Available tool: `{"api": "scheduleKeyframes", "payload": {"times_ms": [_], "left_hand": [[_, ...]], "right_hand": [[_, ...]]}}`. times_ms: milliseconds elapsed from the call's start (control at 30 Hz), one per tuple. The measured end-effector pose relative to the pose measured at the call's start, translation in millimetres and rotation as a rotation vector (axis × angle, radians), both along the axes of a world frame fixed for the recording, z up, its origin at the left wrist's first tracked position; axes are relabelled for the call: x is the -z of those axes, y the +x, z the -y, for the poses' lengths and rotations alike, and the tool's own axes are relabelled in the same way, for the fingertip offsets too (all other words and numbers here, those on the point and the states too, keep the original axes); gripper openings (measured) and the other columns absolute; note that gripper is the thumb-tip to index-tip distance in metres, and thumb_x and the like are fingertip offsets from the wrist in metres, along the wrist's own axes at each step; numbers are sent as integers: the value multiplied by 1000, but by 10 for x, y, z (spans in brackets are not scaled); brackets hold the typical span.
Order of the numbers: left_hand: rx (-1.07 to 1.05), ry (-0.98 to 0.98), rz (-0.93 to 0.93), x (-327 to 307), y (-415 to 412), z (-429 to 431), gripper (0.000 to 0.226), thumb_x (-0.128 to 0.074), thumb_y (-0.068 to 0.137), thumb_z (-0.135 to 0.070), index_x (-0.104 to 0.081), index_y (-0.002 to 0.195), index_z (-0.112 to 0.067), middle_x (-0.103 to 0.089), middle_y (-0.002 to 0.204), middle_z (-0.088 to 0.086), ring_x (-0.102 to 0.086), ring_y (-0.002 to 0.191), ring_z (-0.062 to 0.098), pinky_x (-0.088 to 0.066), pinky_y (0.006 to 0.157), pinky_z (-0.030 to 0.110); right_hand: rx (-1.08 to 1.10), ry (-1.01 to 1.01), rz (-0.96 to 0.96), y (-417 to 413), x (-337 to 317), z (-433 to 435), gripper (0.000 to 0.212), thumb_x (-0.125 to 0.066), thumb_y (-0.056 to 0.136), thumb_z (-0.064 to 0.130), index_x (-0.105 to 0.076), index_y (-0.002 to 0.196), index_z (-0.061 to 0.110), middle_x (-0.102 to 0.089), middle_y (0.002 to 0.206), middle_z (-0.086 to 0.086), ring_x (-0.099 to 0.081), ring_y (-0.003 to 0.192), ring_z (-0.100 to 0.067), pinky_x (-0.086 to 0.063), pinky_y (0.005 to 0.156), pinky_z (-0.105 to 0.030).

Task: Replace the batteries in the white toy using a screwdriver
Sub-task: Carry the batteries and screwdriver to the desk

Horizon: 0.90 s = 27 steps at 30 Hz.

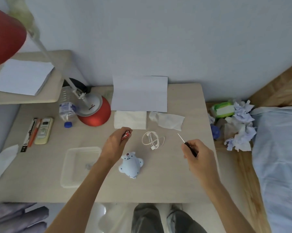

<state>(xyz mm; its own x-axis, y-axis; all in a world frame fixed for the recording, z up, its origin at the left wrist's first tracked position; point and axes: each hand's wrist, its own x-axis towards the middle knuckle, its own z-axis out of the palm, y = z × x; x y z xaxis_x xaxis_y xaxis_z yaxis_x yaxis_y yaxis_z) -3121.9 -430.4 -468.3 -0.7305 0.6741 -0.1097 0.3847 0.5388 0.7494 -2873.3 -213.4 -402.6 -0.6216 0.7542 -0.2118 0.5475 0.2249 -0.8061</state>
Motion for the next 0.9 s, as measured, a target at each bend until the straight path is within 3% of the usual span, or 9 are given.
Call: {"api": "scheduleKeyframes", "payload": {"times_ms": [200,433,633,900], "left_hand": [[14,36,92,551,-221,-49,17,-65,107,-14,-74,120,-22,-74,108,-6,-67,102,12,-55,93,31],[42,11,58,952,-270,-40,26,-71,100,-3,-76,121,-19,-71,116,-3,-66,110,13,-45,97,11],[80,8,21,1091,-295,-45,29,-78,95,-3,-78,119,-18,-67,114,-5,-65,104,6,-47,93,10],[8,46,16,1144,-287,-29,34,-88,87,-9,-78,118,-19,-62,108,-5,-66,99,11,-51,90,14]], "right_hand": [[68,-15,45,-42,497,118,7,-71,103,29,-70,96,26,-75,81,8,-71,68,-14,-61,66,-43],[106,-67,109,12,837,217,6,-71,102,31,-70,97,30,-73,79,8,-72,73,-18,-64,72,-54],[108,1,135,-78,993,165,6,-70,103,30,-71,103,24,-76,89,11,-74,85,-16,-63,80,-51],[113,-3,137,-164,1101,175,7,-72,103,28,-72,104,21,-76,92,12,-74,90,-13,-62,81,-43]]}}
